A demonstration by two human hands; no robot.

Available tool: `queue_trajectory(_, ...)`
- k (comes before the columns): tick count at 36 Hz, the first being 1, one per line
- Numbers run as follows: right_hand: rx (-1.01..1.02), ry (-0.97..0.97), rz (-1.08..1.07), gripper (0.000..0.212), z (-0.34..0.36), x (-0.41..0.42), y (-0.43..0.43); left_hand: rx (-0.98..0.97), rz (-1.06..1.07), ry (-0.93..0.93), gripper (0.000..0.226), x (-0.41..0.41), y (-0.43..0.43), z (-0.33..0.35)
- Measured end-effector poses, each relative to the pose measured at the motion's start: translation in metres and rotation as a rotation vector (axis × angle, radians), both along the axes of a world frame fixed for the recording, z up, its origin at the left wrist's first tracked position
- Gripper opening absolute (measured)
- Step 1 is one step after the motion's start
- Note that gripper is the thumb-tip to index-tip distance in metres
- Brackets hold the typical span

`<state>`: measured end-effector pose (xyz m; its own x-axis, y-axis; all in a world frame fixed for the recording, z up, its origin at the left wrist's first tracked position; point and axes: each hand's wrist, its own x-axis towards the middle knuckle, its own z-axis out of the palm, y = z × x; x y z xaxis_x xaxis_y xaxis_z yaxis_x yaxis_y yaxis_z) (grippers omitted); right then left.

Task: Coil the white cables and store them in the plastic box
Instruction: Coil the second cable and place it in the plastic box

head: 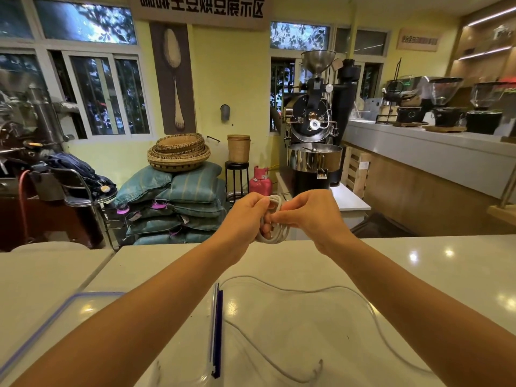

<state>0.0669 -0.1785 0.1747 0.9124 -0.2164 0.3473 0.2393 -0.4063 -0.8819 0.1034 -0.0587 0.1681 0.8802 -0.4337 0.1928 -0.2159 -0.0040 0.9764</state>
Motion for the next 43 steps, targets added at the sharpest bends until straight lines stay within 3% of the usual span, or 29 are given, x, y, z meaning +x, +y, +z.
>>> queue_trajectory(7, -0.027, -0.034, -0.068, 0.027, 0.004, 0.002, 0.004, -0.033, -0.002, 0.029, 0.024, 0.002, 0.006, 0.002)
queue_trajectory(11, -0.021, 0.033, -0.012, 0.047, 0.004, 0.008, 0.006, -0.041, -0.015, 0.051, 0.024, 0.004, 0.009, -0.001)
queue_trajectory(18, -0.385, -0.137, -0.131, 0.015, -0.009, 0.017, 0.021, -0.001, -0.043, 0.022, 0.024, 0.008, 0.018, -0.005)
queue_trajectory(22, -0.453, -0.241, -0.158, 0.006, -0.018, 0.023, 0.027, 0.005, -0.067, 0.012, 0.026, 0.008, 0.024, -0.004)
queue_trajectory(28, -0.29, -0.136, -0.043, 0.017, -0.025, 0.029, 0.031, 0.027, -0.013, 0.015, 0.031, 0.011, 0.034, -0.01)
queue_trajectory(34, -0.081, -0.036, 0.046, 0.025, -0.029, 0.032, 0.033, -0.039, -0.123, 0.166, 0.026, 0.015, 0.042, -0.007)
queue_trajectory(43, -0.088, -0.033, 0.198, 0.012, -0.025, 0.026, 0.036, -0.105, -0.21, 0.315, 0.028, 0.018, 0.05, -0.008)
